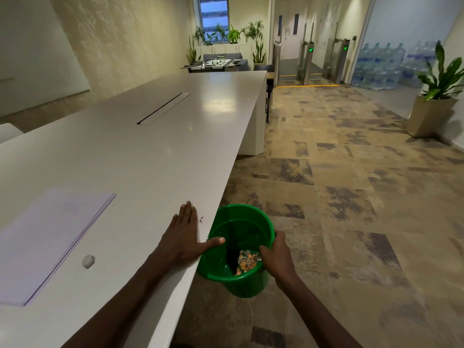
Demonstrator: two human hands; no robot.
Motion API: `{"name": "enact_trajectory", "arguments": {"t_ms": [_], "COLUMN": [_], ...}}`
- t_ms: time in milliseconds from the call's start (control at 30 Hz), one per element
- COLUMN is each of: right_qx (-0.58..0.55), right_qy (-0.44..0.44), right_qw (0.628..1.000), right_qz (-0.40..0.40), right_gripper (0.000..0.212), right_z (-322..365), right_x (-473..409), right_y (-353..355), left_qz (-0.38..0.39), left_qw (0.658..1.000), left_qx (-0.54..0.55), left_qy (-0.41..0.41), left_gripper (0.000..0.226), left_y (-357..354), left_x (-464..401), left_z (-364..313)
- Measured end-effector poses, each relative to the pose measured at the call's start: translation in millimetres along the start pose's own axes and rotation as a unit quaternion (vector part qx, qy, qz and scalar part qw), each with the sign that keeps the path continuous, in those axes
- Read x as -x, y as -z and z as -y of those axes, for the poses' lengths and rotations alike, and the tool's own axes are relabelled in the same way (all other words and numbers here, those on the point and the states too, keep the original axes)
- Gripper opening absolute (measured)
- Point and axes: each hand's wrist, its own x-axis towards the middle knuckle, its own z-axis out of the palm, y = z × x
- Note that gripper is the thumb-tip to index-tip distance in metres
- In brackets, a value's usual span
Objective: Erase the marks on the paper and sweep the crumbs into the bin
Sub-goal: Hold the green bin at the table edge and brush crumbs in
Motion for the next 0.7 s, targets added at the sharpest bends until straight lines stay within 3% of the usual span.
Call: {"name": "enact_trajectory", "arguments": {"t_ms": [300,467,567,700], "right_qx": [-0.003,-0.002,-0.005,-0.011], "right_qy": [0.000,0.005,0.008,0.011], "right_qw": [1.000,1.000,1.000,1.000], "right_qz": [0.006,0.010,0.012,0.016], "right_gripper": [0.043,0.041,0.040,0.042], "right_z": [0.3,1.9,3.2,4.5], "right_x": [-2.2,-4.3,-4.4,-5.1], "right_y": [-1.8,0.1,0.1,0.5], "left_qz": [0.007,-0.045,-0.018,0.007], "left_qw": [0.999,0.998,0.998,0.999], "left_qx": [0.027,0.039,0.007,-0.019], "left_qy": [-0.043,0.023,0.052,0.031], "left_gripper": [0.134,0.136,0.144,0.146], "left_y": [0.5,-2.4,-2.5,-0.8], "left_x": [-9.2,0.0,-1.8,-7.4], "left_z": [-14.7,-12.5,-13.1,-13.9]}}
